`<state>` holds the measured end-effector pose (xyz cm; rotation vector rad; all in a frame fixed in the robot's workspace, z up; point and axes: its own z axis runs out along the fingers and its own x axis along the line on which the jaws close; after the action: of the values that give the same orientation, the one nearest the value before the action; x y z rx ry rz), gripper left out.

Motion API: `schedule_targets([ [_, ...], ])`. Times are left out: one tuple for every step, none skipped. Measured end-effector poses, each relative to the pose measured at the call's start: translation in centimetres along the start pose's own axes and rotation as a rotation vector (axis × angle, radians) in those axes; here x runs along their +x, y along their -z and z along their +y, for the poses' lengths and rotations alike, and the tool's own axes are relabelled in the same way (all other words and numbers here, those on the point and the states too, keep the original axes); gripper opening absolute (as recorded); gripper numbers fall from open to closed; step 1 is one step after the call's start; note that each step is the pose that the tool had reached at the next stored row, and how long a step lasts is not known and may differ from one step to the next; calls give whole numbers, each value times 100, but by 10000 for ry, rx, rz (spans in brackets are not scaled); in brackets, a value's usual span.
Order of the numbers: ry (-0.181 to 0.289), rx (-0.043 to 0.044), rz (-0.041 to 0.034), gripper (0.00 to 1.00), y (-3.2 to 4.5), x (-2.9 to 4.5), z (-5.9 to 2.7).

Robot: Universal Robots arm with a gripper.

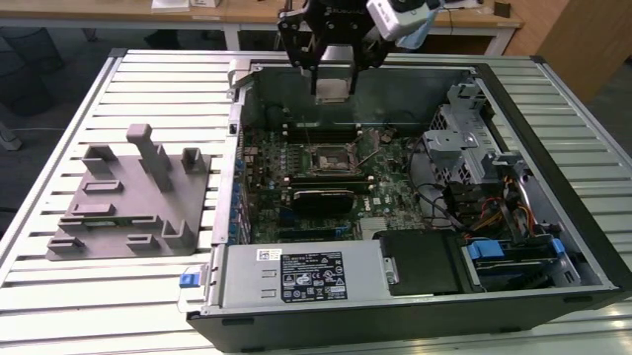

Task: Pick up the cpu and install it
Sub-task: 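Pick up the cpu and move it towards the insertion slot, then place the cpu into insertion slot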

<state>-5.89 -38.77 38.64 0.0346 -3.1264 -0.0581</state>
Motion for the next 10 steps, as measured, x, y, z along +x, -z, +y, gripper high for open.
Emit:
schedule_targets([
  [-1,0,0,54,0,-45,0],
  [-2,0,0,54,1,-90,0],
  [0,-1,-1,54,1,-132,-1],
  [0,0,0,54,1,-160,-2],
  [-2,0,1,54,2,-175,-3],
  [-12,-1,-1,54,2,-185,-3],
  [-19,-1,-1,54,1,-191,-3],
  [-22,0,-1,54,1,-194,-3],
  [-23,4,-1,54,2,-195,-2],
  [-24,9,-1,54,2,-197,-2],
])
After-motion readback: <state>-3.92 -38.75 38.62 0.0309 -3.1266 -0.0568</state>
